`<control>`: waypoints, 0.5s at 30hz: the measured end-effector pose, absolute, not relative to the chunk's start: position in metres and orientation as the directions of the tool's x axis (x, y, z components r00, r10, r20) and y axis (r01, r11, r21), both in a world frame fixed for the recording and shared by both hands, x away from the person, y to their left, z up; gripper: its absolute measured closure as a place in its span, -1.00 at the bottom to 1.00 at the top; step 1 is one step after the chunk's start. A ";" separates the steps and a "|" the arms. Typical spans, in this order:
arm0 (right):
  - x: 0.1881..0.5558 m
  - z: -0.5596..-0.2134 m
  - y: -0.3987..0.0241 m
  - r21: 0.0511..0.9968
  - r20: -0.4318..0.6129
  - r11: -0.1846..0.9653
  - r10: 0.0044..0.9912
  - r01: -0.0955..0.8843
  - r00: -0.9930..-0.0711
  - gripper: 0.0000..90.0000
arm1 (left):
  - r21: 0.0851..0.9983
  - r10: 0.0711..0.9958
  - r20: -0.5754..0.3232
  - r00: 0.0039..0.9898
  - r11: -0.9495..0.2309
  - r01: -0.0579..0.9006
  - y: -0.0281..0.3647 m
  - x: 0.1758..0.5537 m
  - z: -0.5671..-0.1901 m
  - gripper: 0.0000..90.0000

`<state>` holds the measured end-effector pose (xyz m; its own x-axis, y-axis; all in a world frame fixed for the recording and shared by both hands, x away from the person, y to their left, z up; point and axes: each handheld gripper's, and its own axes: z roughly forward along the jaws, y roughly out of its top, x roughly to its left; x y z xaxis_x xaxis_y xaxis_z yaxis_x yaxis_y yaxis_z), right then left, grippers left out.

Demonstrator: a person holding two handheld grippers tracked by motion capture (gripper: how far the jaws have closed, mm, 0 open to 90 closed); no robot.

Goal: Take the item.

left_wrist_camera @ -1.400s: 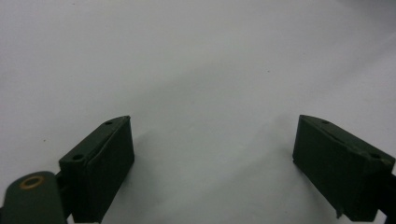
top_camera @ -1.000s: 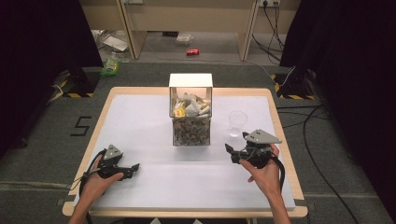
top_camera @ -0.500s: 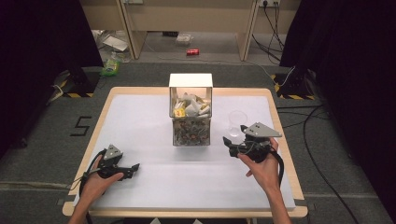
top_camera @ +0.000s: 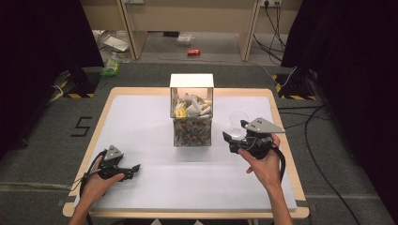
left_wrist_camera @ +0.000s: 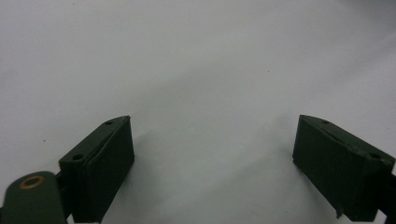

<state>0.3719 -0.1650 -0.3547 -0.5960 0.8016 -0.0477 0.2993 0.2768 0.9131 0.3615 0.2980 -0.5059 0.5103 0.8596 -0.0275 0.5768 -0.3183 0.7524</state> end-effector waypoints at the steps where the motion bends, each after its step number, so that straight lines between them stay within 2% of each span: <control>1: 0.372 -0.354 -0.165 0.915 -0.048 0.274 0.803 0.297 -0.594 -0.46 | 0.752 0.860 -0.026 0.510 -0.319 0.577 0.298 0.361 -0.506 -0.74; 15: 0.374 -0.340 -0.154 0.929 -0.060 0.269 0.788 0.255 -0.613 -0.39 | 0.752 0.860 -0.027 0.510 -0.319 0.577 0.298 0.361 -0.506 -0.74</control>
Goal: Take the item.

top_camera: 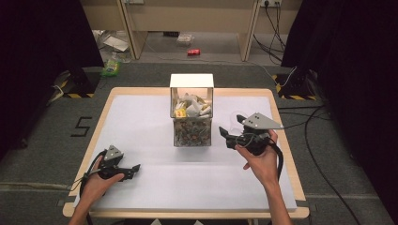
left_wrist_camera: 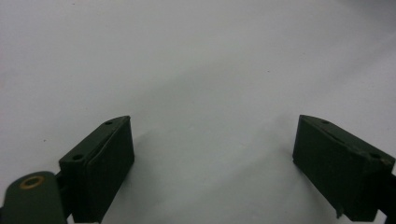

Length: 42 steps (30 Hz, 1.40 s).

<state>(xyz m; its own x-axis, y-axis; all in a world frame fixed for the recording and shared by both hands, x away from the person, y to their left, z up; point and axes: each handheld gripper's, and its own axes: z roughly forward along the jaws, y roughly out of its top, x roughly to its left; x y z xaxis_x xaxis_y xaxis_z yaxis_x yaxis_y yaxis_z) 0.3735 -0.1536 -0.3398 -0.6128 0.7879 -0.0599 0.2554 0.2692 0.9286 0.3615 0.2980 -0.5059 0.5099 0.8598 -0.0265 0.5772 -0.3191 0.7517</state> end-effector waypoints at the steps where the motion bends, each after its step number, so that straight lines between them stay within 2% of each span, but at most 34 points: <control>1: 0.374 -0.340 -0.153 0.930 -0.062 0.270 0.786 0.251 -0.615 -0.39 | 0.752 0.860 -0.026 0.510 -0.319 0.577 0.298 0.361 -0.506 -0.74; 26: 0.387 -0.323 -0.120 0.945 -0.081 0.268 0.742 0.184 -0.665 -0.22 | 0.753 0.860 -0.028 0.510 -0.318 0.577 0.298 0.362 -0.506 -0.74; 42: 0.407 -0.314 -0.094 0.937 -0.095 0.298 0.719 0.182 -0.689 -0.14 | 0.752 0.859 -0.028 0.511 -0.319 0.577 0.298 0.362 -0.506 -0.74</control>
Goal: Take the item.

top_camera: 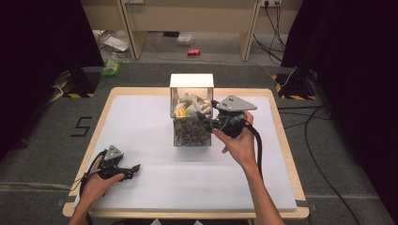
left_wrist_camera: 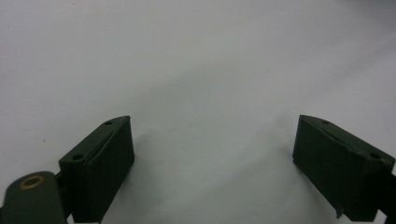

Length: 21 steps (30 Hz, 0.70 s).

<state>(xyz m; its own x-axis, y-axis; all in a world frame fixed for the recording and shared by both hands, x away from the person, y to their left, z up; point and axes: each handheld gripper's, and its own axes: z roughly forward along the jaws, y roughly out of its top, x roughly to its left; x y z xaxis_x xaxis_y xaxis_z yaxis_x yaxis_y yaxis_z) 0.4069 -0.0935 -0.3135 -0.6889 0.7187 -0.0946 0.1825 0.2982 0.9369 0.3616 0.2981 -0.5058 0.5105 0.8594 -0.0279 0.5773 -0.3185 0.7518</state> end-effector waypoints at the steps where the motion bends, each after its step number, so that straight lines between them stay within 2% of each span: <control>1: 0.408 -0.313 -0.092 0.936 -0.092 0.298 0.718 0.185 -0.690 -0.14 | 0.752 0.860 -0.028 0.510 -0.318 0.577 0.298 0.362 -0.506 -0.74; 21: 0.433 -0.314 -0.064 0.904 -0.118 0.369 0.700 0.215 -0.704 -0.04 | 0.752 0.859 -0.029 0.511 -0.318 0.578 0.298 0.362 -0.506 -0.74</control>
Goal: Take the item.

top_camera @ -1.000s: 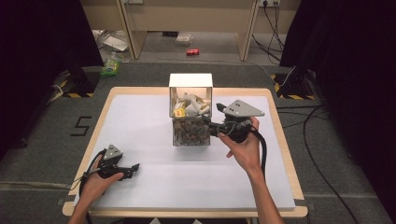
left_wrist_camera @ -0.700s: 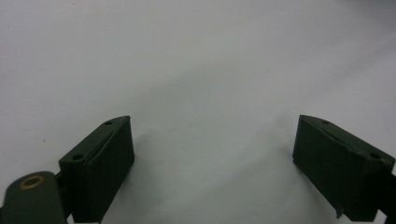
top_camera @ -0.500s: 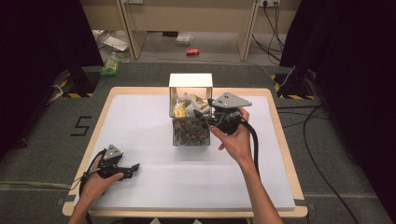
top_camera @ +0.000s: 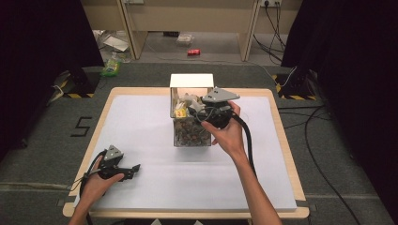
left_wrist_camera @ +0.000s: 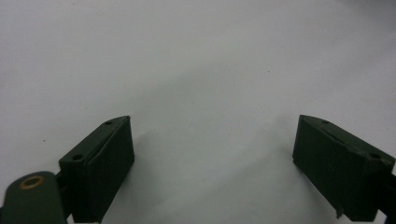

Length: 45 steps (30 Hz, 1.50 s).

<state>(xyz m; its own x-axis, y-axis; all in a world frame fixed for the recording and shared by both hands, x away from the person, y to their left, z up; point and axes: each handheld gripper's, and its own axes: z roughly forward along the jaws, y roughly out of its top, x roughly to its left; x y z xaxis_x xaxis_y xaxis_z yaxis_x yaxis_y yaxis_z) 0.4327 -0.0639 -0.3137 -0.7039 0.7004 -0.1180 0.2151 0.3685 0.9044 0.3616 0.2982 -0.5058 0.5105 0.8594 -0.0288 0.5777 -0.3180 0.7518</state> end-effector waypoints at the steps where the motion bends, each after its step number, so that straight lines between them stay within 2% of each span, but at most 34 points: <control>1: 0.433 -0.314 -0.063 0.903 -0.119 0.371 0.701 0.217 -0.703 -0.02 | 0.752 0.859 -0.029 0.511 -0.318 0.578 0.298 0.362 -0.506 -0.74; 12: 0.442 -0.320 -0.053 0.871 -0.120 0.412 0.704 0.266 -0.700 0.16 | 0.752 0.859 -0.029 0.511 -0.318 0.578 0.298 0.362 -0.506 -0.74; 16: 0.444 -0.322 -0.052 0.871 -0.118 0.408 0.713 0.272 -0.692 0.44 | 0.752 0.859 -0.029 0.510 -0.318 0.578 0.298 0.362 -0.506 -0.74; 17: 0.444 -0.322 -0.052 0.871 -0.118 0.408 0.713 0.272 -0.692 0.44 | 0.752 0.859 -0.029 0.511 -0.318 0.578 0.298 0.362 -0.506 -0.74; 19: 0.443 -0.322 -0.052 0.870 -0.114 0.410 0.708 0.275 -0.697 0.65 | 0.752 0.859 -0.029 0.510 -0.318 0.578 0.298 0.362 -0.506 -0.74; 20: 0.443 -0.322 -0.052 0.870 -0.114 0.410 0.708 0.275 -0.697 0.65 | 0.752 0.859 -0.029 0.510 -0.318 0.578 0.298 0.362 -0.506 -0.74; 21: 0.443 -0.322 -0.052 0.870 -0.122 0.415 0.706 0.268 -0.698 0.78 | 0.752 0.859 -0.029 0.511 -0.318 0.578 0.298 0.362 -0.506 -0.74; 24: 0.442 -0.320 -0.053 0.878 -0.128 0.409 0.702 0.250 -0.700 0.90 | 0.752 0.859 -0.029 0.511 -0.318 0.578 0.298 0.362 -0.506 -0.74; 45: 0.433 -0.299 -0.066 0.918 -0.121 0.347 0.709 0.194 -0.695 0.93 | 0.751 0.859 -0.029 0.511 -0.319 0.579 0.298 0.362 -0.506 -0.74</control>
<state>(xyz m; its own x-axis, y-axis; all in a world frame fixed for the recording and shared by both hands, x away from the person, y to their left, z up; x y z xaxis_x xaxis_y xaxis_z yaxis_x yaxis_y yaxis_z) 0.4335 -0.0664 -0.2989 -0.6951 0.7088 -0.1205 0.1942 0.3465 0.9177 0.3616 0.2983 -0.5057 0.5108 0.8592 -0.0287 0.5785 -0.3189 0.7508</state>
